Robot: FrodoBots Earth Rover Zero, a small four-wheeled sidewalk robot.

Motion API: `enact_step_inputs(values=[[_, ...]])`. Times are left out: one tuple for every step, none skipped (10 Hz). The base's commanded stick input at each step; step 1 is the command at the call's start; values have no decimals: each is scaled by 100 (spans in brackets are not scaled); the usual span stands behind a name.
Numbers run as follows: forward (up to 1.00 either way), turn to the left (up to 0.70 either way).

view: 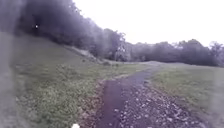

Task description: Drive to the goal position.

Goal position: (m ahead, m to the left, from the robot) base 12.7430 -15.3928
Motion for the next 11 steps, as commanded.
enact_step_inputs(values=[[70,0],[70,0],[70,0],[70,0],[70,0],[70,0],[70,0],[70,0],[70,0],[70,0],[70,0]])
